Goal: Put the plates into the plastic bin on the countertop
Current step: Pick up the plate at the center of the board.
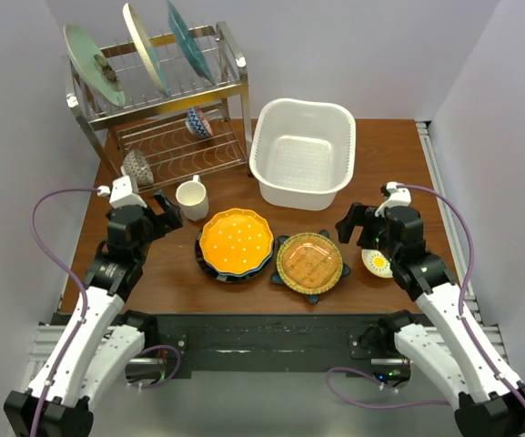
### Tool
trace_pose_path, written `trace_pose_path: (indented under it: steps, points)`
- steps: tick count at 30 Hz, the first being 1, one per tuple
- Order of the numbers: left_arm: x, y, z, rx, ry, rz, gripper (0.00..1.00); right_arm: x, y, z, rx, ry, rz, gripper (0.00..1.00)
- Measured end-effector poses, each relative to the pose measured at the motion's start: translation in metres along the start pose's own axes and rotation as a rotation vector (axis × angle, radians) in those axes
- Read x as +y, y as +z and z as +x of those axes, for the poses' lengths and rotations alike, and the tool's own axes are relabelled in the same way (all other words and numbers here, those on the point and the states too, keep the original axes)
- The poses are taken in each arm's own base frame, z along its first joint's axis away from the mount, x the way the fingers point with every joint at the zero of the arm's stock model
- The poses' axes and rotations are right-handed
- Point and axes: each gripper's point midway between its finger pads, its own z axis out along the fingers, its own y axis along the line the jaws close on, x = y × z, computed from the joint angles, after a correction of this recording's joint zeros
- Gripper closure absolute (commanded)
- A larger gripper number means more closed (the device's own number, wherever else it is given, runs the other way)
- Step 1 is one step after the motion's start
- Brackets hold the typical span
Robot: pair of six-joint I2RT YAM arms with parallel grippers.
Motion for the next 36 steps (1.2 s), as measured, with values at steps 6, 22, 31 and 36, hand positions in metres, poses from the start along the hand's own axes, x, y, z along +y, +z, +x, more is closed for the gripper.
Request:
trace_pose_path:
  steps: [6, 22, 31, 36]
  points:
    - [-0.016, -0.011, 0.002, 0.004, 0.004, 0.116, 0.0, 0.009, -0.001, 0.015, 0.073, 0.016, -0.054, 0.01]
    - [-0.039, -0.009, 0.03, 0.164, 0.029, 0.236, 0.06, 0.05, 0.005, 0.045, 0.218, 0.035, -0.206, 0.01]
    - [-0.048, -0.006, 0.042, 0.223, 0.027, 0.276, 0.21, 0.085, 0.007, 0.07, 0.313, -0.009, -0.279, 0.07]
    - [-0.058, -0.002, 0.059, 0.282, 0.044, 0.306, 0.21, 0.107, 0.008, 0.081, 0.342, -0.025, -0.311, 0.13]
